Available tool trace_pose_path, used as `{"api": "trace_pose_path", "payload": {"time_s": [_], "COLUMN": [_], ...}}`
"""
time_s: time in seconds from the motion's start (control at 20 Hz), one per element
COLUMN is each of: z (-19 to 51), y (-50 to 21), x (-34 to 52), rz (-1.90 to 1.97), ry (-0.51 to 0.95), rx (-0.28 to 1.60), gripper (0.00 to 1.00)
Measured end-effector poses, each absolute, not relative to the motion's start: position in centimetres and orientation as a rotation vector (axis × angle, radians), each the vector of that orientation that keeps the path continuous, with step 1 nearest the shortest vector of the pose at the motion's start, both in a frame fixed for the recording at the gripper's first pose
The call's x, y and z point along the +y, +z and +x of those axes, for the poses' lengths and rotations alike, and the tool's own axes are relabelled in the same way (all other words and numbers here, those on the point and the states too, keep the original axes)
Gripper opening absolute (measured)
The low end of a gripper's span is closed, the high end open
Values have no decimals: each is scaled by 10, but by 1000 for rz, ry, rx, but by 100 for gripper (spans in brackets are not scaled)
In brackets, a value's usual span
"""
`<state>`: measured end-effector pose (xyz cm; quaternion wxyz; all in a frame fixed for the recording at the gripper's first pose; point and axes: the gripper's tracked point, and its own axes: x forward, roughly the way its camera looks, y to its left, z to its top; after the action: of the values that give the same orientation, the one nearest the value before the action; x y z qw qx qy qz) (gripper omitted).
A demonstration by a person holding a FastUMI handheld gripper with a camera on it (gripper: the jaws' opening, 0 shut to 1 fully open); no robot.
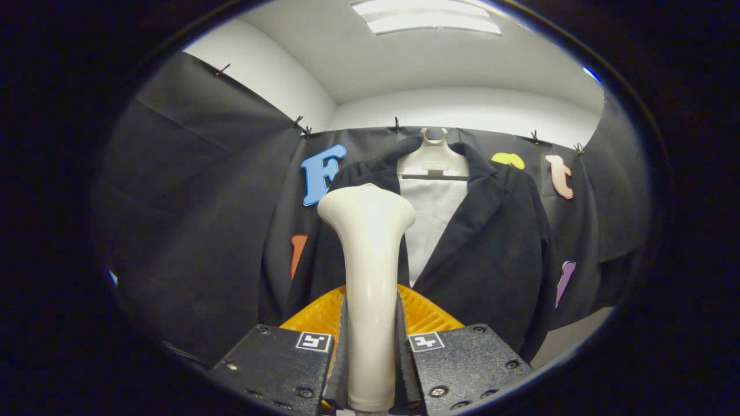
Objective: Iron the clothes twice with a garment steamer, once on the left side and once on the right side.
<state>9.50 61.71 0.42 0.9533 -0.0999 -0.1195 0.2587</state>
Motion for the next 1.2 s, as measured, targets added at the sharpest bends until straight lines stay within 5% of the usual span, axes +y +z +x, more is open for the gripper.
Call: {"api": "trace_pose_path", "payload": {"time_s": [1.2], "z": [89], "y": [-127], "x": [569], "rz": [-288], "ry": [498], "rx": [21], "gripper": [35]}}
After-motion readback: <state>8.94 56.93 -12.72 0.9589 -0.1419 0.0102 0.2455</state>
